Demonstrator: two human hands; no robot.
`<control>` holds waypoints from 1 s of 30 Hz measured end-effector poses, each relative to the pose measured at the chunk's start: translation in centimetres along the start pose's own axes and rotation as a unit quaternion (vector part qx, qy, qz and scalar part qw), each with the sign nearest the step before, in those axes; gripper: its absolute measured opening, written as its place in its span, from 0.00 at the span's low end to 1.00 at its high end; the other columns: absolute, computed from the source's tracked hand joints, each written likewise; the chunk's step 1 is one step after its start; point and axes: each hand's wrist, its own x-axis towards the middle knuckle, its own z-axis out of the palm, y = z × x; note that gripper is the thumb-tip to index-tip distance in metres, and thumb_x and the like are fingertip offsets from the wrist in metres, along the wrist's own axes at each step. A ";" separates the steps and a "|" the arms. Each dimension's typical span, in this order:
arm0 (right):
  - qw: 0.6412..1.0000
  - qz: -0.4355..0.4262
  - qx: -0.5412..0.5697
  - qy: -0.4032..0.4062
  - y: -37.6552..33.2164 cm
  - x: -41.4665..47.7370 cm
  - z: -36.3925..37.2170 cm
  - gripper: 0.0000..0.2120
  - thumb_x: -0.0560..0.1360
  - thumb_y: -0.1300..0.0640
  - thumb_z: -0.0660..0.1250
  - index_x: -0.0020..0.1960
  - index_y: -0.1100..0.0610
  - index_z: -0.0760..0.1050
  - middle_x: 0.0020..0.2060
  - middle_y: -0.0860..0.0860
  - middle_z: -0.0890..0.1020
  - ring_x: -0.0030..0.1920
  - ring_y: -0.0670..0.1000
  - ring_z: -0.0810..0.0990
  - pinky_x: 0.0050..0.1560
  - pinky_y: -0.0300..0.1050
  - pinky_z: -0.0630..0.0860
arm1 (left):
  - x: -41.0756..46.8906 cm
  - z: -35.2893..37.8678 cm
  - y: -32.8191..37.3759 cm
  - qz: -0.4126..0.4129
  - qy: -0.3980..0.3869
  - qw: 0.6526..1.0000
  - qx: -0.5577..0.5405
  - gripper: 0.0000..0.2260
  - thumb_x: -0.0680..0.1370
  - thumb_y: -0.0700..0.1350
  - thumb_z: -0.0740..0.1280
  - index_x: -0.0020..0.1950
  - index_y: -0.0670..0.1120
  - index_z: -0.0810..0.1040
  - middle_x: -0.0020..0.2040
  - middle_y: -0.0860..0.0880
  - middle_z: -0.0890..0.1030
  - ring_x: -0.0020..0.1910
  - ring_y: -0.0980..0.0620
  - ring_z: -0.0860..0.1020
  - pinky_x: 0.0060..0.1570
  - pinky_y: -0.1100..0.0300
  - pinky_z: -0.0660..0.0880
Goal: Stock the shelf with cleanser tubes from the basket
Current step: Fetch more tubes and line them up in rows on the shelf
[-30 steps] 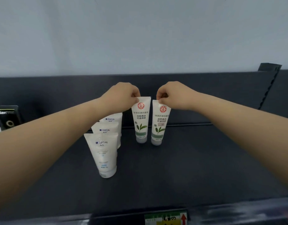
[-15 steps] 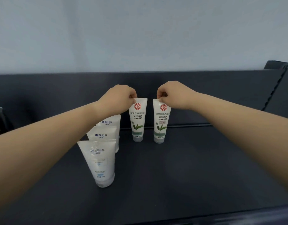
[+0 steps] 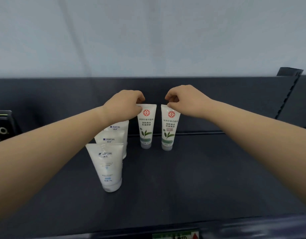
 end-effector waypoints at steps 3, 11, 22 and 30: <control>1.000 -0.009 -0.006 -0.009 -0.6 -1.2 -0.4 0.17 0.77 0.56 0.62 0.65 0.55 0.73 0.62 0.51 0.77 0.62 0.51 0.74 0.61 0.43 0.70 | -1.4 -0.5 0.5 0.000 0.021 0.999 0.042 0.18 0.78 0.43 0.62 0.68 0.47 0.71 0.65 0.48 0.76 0.61 0.48 0.75 0.60 0.53 0.71; 0.998 -0.043 0.012 -0.033 -3.1 -5.1 -1.2 0.22 0.78 0.53 0.61 0.71 0.52 0.67 0.70 0.49 0.69 0.71 0.50 0.66 0.69 0.46 0.63 | -7.1 -2.1 3.0 0.017 0.050 0.987 0.153 0.19 0.77 0.47 0.61 0.67 0.48 0.71 0.61 0.48 0.77 0.59 0.47 0.75 0.57 0.50 0.73; 0.992 -0.116 0.006 -0.049 -9.1 -11.2 0.7 0.31 0.76 0.47 0.62 0.76 0.48 0.55 0.77 0.49 0.52 0.77 0.50 0.49 0.74 0.55 0.55 | -18.3 -3.5 4.8 -0.046 0.100 0.971 0.214 0.18 0.75 0.51 0.61 0.64 0.48 0.72 0.62 0.49 0.75 0.60 0.46 0.73 0.57 0.50 0.70; 0.979 -0.200 -0.006 -0.041 -15.8 -13.8 3.6 0.33 0.76 0.43 0.61 0.76 0.50 0.53 0.77 0.50 0.50 0.77 0.51 0.47 0.74 0.56 0.53 | -27.4 -4.3 3.3 -0.148 0.071 0.954 0.250 0.26 0.77 0.51 0.62 0.73 0.47 0.62 0.73 0.46 0.64 0.72 0.45 0.62 0.70 0.42 0.59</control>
